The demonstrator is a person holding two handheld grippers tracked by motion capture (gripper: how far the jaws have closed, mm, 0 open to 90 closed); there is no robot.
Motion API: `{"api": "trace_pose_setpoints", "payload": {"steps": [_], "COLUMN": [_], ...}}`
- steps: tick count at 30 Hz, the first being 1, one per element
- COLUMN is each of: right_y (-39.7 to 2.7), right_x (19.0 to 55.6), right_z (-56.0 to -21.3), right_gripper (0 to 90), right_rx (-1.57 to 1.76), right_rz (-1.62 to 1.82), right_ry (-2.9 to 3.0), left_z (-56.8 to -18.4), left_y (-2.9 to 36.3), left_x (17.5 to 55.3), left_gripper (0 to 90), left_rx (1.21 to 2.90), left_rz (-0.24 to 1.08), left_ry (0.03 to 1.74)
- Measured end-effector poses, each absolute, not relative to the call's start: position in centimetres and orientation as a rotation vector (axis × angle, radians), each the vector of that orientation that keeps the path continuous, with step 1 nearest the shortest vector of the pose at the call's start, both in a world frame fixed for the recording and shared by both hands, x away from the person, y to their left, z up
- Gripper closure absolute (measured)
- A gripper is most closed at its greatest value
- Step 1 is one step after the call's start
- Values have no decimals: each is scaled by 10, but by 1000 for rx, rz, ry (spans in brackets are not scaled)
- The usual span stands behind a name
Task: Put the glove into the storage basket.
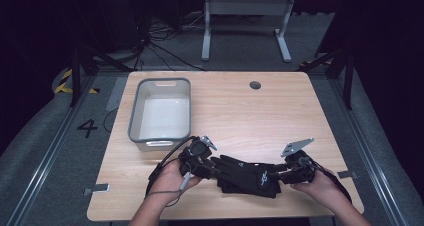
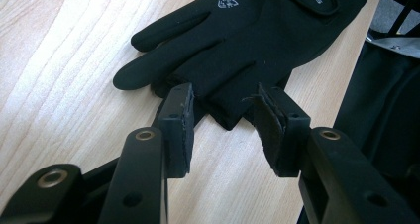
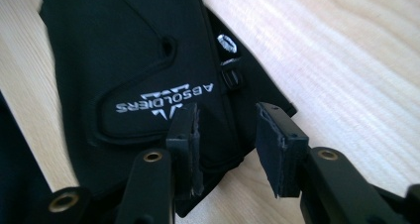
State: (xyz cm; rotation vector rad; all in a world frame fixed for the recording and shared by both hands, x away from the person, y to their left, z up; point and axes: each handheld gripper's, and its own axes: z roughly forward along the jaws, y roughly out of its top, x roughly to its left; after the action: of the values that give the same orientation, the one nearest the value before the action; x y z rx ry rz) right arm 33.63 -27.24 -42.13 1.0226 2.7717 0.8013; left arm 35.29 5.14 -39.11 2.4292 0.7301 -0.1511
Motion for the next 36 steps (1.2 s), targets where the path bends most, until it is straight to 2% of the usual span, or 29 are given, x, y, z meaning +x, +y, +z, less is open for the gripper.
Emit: {"api": "trace_pose_setpoints", "payload": {"steps": [7,15,25,36], "right_y": [-265,-260,-259,-259], "right_x": [335,331,331,330], "right_z": [-430,-430,-429,-429], "right_gripper": [643,834,843,838], "right_rx": [997,934,928,925], "right_rz": [725,687,688,687], "right_ry": [2801,2802,2801,2800], "left_z": [-394,-400,-404,-414], "left_y": [48,43,37,34], "left_x": [352,352,349,352], "left_gripper": [592,588,602,602], "left_rx": [2456,2482,2528,2575], "left_rz": [-180,-210,-237,-249], "left_ry": [721,713,651,676]}}
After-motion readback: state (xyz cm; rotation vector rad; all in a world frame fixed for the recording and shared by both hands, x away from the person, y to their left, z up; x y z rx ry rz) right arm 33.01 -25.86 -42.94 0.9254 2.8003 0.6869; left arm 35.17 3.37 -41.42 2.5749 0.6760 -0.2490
